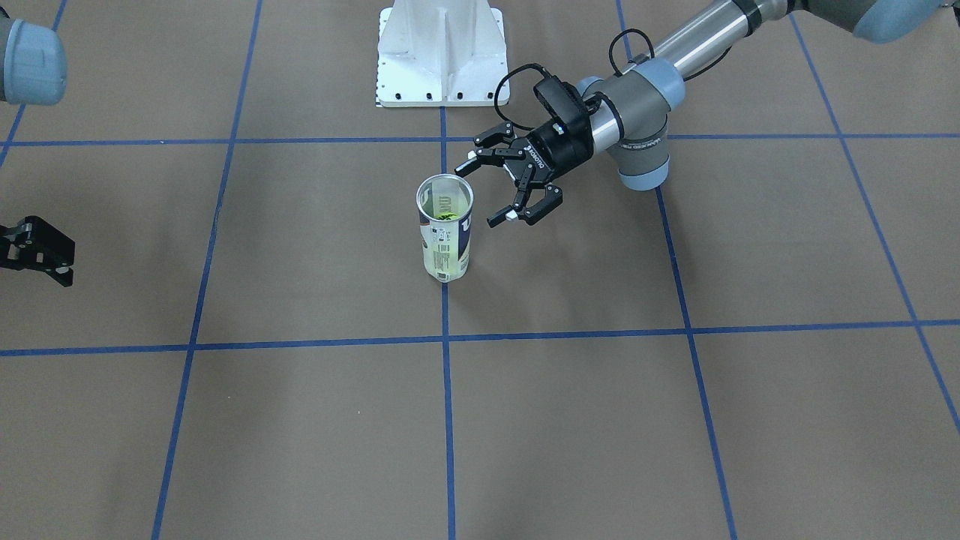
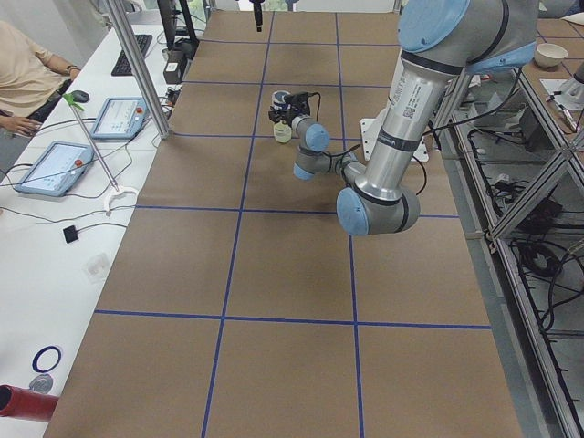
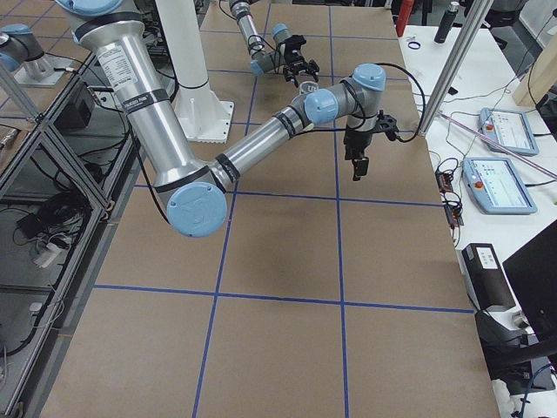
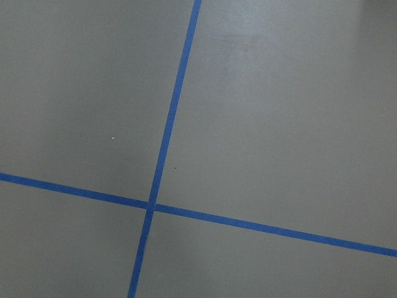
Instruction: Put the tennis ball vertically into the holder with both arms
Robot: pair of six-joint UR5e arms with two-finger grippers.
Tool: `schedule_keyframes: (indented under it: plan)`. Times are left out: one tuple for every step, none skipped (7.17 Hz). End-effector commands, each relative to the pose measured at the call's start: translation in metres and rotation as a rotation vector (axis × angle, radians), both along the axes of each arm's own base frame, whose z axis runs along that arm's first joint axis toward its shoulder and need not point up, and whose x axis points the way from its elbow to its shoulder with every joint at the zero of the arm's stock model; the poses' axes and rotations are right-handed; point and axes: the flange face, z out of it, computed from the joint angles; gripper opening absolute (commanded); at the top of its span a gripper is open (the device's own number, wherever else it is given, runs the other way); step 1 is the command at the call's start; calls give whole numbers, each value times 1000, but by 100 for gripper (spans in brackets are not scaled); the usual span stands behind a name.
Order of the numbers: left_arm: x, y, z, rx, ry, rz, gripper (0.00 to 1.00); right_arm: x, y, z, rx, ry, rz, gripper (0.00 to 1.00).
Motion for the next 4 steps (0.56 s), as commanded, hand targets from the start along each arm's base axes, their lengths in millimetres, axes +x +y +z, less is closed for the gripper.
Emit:
schedule_keyframes:
  plan:
    - [-28,-19,13,8,-30,-16,99,33,-18,45,-13,-9,-54,99]
    - [-55,-38,33,14,-70,-22,99,63,-24,94,0,-36,-68,99]
    - [-90,-58,54,13,-109,-41,99,90,-24,153,2,-54,-55,99]
    - [-122,-75,80,-20,-162,-77,99,120,-17,207,-19,-47,-34,99]
